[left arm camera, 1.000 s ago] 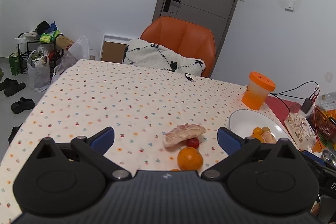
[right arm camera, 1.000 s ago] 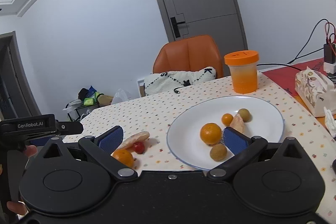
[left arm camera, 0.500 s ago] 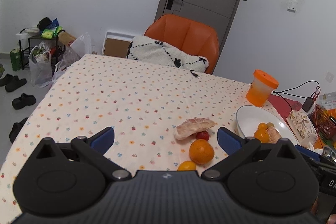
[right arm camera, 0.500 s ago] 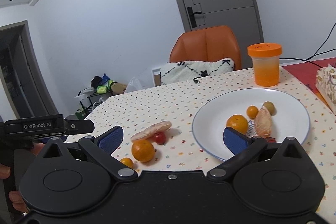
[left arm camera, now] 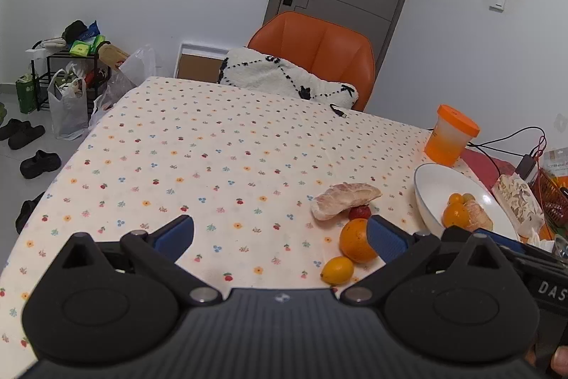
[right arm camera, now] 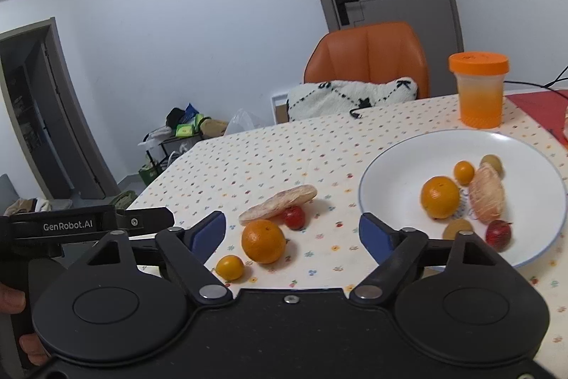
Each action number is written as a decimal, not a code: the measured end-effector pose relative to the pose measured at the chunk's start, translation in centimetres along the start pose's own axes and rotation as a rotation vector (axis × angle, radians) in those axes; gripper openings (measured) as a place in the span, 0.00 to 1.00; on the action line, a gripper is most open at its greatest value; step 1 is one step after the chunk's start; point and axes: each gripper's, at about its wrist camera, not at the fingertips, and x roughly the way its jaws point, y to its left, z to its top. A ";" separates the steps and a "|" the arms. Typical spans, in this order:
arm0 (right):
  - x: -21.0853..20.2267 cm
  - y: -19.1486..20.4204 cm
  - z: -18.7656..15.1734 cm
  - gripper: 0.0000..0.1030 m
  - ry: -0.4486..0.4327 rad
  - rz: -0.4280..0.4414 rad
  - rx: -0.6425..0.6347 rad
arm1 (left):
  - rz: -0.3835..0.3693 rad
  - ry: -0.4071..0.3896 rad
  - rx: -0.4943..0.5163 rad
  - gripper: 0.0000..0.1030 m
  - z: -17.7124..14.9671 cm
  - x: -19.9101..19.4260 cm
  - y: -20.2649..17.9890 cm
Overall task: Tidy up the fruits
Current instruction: 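Withdraw both tools from the plate toward the remaining fruit, then grasp large orange with right gripper while left gripper grasps small orange fruit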
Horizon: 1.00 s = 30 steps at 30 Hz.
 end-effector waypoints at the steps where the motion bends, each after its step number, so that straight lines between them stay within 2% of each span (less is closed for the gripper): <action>1: 0.3 0.2 0.0 0.77 0.006 0.004 -0.002 | -0.001 0.002 -0.007 0.98 -0.1 0.1 0.2; 14: 3.8 2.0 -0.7 0.68 0.089 0.037 -0.015 | -0.006 0.015 -0.046 0.89 -0.7 1.3 2.2; 18: 4.9 2.0 -0.6 0.60 0.110 0.042 0.006 | -0.008 0.017 -0.052 0.85 -0.9 1.6 2.5; 23: 6.1 2.0 -0.8 0.59 0.138 0.041 0.013 | -0.018 0.040 -0.060 0.71 -1.1 2.4 2.6; 25: 6.7 2.0 -0.9 0.51 0.152 0.043 0.012 | -0.025 0.045 -0.060 0.69 -1.2 2.6 2.6; 26: 6.9 1.9 -1.1 0.37 0.163 0.046 0.012 | -0.030 0.048 -0.058 0.69 -1.2 2.7 2.5; 30: 6.4 1.9 -1.4 0.36 0.146 0.031 -0.011 | -0.058 0.057 -0.043 0.67 -1.6 3.0 1.9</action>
